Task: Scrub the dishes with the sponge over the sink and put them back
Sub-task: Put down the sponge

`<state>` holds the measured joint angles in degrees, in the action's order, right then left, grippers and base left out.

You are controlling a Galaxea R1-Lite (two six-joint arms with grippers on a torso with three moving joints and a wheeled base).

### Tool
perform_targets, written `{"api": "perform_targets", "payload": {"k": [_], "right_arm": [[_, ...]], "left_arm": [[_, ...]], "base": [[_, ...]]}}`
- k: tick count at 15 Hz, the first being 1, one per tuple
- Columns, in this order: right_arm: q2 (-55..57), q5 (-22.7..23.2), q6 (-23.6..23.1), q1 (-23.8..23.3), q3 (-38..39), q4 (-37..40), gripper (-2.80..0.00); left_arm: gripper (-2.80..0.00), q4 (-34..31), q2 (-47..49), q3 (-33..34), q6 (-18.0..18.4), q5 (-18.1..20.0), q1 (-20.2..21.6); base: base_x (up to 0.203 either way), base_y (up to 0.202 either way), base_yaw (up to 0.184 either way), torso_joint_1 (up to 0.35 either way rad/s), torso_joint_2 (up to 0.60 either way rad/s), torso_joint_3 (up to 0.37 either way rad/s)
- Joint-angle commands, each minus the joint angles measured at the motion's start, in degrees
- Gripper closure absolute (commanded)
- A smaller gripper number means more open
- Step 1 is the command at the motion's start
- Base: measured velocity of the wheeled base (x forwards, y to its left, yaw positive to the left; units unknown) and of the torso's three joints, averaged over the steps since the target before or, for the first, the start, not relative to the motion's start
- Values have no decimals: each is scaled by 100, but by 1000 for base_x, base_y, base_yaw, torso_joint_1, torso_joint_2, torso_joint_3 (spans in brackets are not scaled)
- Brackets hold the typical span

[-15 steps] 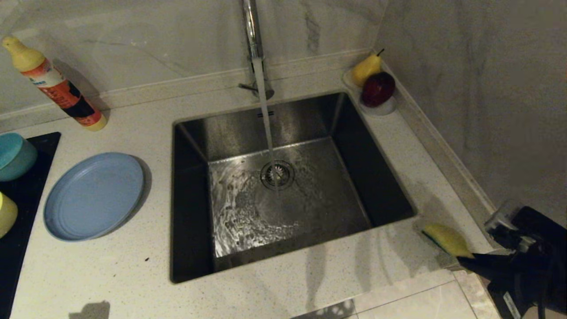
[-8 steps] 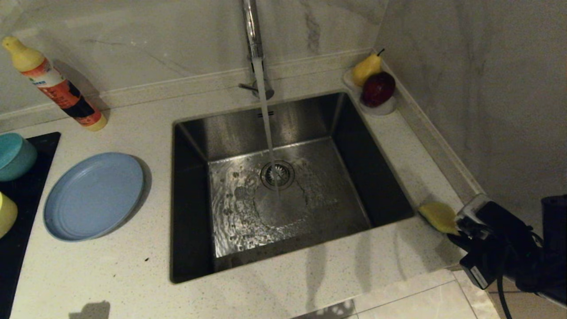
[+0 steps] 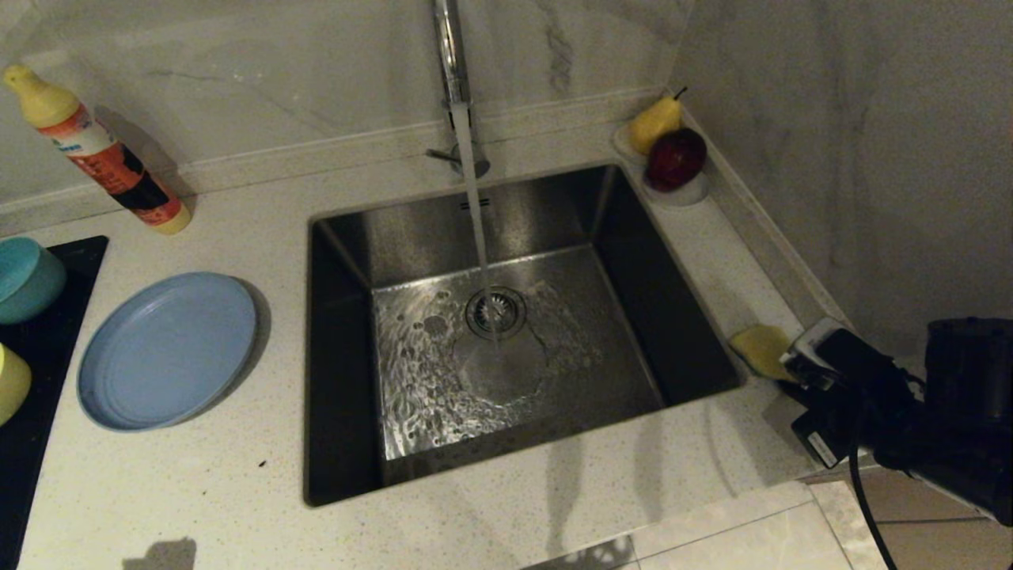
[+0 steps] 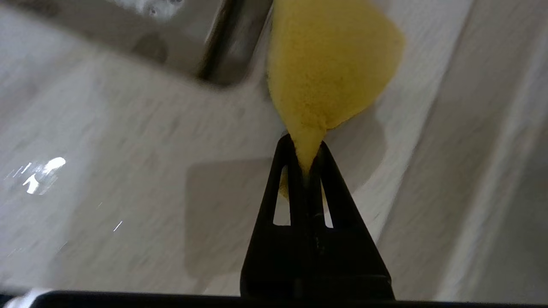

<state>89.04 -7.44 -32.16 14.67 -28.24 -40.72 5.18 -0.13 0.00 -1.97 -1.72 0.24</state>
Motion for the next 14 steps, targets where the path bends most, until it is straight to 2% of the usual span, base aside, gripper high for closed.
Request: {"api": "perform_targets", "payload": {"k": [1,10,14], "right_arm": [[137,-36,-86,7,-178,-180,0],[326,-127,-27,54,-508,1,0],[421,-346,-45,133,-569,-100,0]], "left_arm": [[0,9,13,211,1,-3,2],[0,9,13,211,4,-3,2],[0,3,13,211,-2,-3,2]], "base": [[0,0,0,0,0,0],[0,0,0,0,0,0],[0,0,0,0,0,0]]}}
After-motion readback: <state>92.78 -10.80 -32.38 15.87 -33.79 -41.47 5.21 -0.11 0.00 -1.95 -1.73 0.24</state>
